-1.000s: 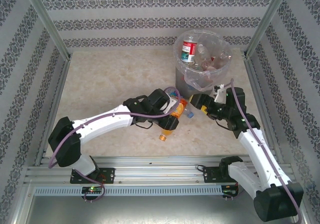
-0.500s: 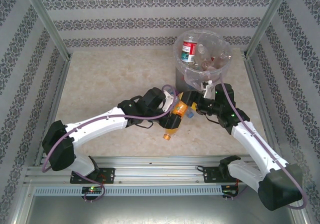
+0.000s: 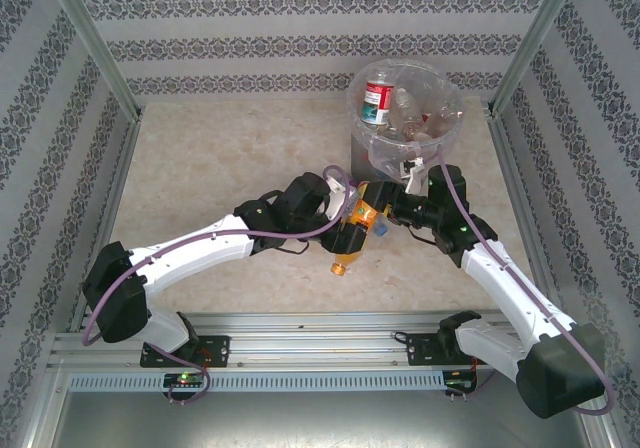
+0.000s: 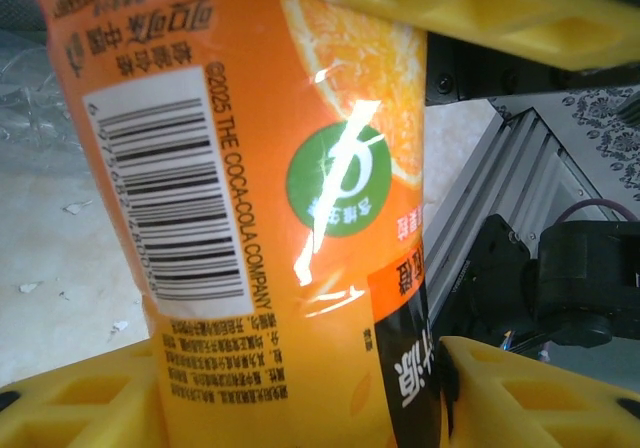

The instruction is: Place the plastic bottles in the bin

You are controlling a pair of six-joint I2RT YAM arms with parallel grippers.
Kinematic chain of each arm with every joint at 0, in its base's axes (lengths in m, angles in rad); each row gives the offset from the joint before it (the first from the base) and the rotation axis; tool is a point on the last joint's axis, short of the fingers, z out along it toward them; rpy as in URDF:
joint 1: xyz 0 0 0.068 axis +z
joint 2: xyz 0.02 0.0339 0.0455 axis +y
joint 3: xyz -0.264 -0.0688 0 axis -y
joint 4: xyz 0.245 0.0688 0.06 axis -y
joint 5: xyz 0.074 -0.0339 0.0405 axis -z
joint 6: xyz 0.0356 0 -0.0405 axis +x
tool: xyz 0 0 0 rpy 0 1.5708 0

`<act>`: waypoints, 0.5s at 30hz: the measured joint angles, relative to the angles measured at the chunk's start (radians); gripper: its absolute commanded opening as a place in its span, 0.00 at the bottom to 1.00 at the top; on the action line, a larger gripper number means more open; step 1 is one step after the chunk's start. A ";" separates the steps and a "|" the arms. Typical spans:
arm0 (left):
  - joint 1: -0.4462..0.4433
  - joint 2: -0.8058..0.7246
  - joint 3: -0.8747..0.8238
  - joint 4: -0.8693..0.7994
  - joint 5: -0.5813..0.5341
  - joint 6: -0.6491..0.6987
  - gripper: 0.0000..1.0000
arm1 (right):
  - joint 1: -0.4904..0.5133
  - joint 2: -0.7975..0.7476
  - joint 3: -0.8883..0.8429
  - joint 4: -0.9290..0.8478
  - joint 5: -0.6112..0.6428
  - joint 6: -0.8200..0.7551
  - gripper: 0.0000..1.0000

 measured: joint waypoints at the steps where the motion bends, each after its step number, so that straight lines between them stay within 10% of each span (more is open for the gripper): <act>1: 0.000 0.001 0.000 0.003 -0.001 -0.003 0.70 | 0.000 0.000 0.005 -0.008 0.003 -0.002 0.55; 15: 0.040 0.003 0.010 0.191 0.046 -0.070 1.00 | -0.101 -0.054 0.237 -0.252 0.040 -0.148 0.54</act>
